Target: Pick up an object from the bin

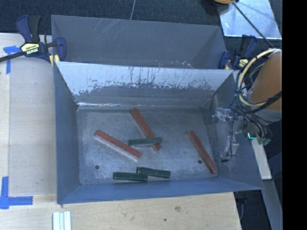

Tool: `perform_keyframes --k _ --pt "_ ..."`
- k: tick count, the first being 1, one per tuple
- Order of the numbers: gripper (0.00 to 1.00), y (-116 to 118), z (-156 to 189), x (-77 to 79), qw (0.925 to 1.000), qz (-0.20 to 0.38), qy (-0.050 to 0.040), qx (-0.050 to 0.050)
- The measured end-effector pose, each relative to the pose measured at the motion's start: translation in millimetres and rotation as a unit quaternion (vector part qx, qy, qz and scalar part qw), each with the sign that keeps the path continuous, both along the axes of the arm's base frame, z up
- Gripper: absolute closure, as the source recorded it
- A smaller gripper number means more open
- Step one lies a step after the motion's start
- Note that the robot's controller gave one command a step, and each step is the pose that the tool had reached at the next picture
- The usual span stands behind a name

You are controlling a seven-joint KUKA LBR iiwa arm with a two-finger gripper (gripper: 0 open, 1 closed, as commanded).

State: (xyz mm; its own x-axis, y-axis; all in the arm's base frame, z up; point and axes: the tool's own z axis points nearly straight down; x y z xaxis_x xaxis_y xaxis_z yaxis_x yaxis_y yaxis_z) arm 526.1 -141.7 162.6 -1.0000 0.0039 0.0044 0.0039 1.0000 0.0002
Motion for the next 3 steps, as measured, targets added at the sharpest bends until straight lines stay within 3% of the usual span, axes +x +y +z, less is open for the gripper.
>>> perform_keyframes --k 1,3 --pt "0.0 0.5 4.5 1.9 1.0 0.002 -0.0039 -0.001" --pt "0.0 33.2 -14.1 -3.5 0.9964 -0.084 -0.0036 0.0"
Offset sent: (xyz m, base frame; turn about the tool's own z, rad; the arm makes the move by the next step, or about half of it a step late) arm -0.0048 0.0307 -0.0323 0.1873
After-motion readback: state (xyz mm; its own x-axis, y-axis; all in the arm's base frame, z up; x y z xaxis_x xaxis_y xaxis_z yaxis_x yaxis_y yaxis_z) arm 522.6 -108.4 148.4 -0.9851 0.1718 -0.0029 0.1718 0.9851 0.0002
